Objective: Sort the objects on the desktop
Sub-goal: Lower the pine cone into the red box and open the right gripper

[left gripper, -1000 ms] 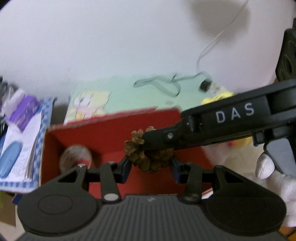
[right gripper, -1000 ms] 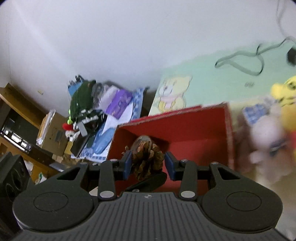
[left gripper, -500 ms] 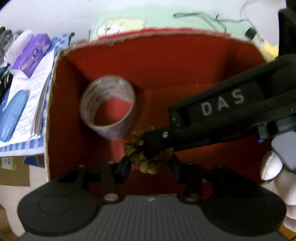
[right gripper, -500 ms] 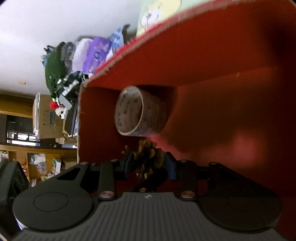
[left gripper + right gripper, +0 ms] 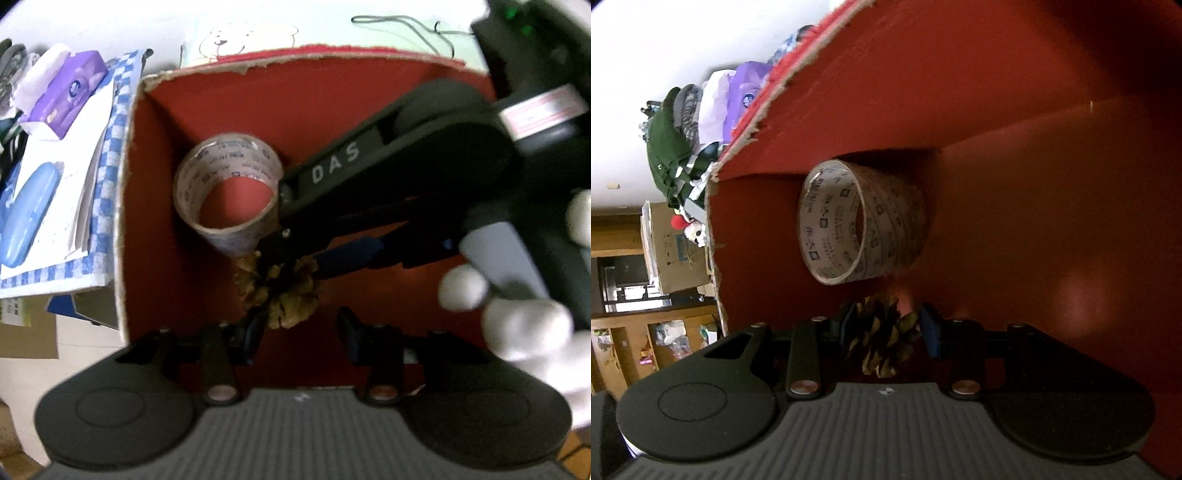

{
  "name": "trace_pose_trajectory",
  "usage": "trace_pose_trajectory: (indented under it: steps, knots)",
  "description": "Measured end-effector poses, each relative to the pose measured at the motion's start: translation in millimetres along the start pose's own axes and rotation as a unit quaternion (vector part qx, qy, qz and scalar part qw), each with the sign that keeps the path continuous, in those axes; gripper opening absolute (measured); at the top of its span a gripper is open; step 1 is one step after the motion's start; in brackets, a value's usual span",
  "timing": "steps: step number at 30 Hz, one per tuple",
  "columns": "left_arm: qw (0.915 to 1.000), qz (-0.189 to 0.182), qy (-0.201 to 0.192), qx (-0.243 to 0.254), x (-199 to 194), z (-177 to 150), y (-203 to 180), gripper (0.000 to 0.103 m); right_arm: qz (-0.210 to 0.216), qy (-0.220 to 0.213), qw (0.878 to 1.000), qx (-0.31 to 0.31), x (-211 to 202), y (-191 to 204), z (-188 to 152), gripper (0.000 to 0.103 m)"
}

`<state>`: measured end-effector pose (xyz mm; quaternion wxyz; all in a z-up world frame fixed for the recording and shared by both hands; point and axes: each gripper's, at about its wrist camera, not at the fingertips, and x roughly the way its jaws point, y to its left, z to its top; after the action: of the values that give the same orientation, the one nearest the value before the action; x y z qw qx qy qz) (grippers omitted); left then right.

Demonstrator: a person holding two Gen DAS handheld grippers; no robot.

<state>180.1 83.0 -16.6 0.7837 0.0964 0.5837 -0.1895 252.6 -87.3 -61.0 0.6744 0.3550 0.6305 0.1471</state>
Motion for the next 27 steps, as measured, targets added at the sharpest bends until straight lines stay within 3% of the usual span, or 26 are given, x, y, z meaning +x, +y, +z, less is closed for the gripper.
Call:
trace_pose_trajectory:
  steps: [5,11,14,23,27]
  knots:
    - [0.9998,-0.010,-0.019,0.000,-23,-7,-5,0.052,-0.001,0.018,1.000,0.003,3,-5,2,0.043]
    - [0.9997,0.007,-0.022,0.007,-16,-5,-11,0.052,0.019,0.052,0.998,-0.013,11,-3,1,0.043]
    - [0.9997,0.003,-0.022,0.000,-12,-1,-6,0.053,0.023,0.048,0.999,-0.010,8,-8,1,0.043]
    - [0.9992,0.015,-0.036,-0.008,-9,5,-6,0.049,0.007,-0.027,0.999,-0.042,-30,-11,-1,0.043]
    - [0.9989,0.023,-0.039,-0.010,-7,11,-11,0.048,-0.042,-0.068,0.994,-0.076,-36,-6,-5,0.043]
